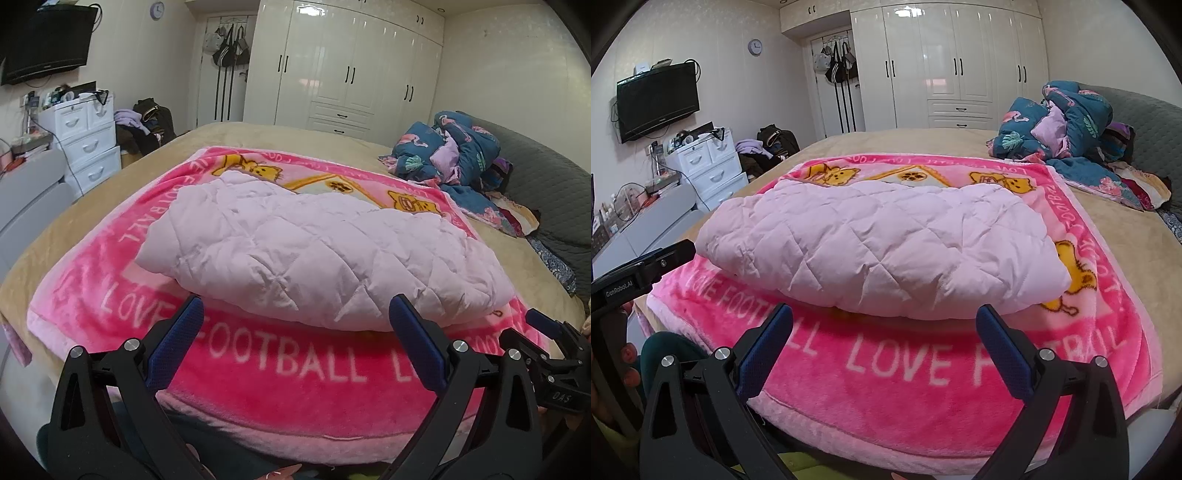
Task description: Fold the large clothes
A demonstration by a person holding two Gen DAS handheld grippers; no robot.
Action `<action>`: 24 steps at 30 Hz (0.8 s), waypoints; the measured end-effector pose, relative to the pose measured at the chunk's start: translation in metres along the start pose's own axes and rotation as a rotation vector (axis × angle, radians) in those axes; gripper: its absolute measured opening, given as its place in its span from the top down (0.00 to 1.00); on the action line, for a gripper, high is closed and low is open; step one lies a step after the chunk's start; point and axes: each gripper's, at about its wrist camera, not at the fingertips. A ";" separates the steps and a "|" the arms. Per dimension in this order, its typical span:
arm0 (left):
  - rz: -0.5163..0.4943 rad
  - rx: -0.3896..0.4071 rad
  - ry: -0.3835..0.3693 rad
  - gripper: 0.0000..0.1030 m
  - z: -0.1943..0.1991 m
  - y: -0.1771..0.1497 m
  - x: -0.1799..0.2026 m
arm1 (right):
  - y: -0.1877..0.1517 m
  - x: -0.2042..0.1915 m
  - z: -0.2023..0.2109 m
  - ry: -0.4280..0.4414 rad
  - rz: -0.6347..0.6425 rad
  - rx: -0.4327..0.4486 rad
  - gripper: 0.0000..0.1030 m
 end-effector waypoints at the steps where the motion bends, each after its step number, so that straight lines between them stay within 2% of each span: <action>1: 0.000 0.000 0.001 0.09 0.000 0.000 0.000 | 0.000 0.000 0.000 0.001 -0.001 0.000 0.04; 24: -0.009 -0.007 0.011 0.09 0.002 -0.002 0.000 | 0.000 0.000 0.001 -0.004 -0.001 0.006 0.04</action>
Point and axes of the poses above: each gripper's, at about its wrist camera, not at the fingertips, and z roughly against the way its jaws point, x to its right, y to its top, and after that the axes turned 13 degrees about -z, right-handed
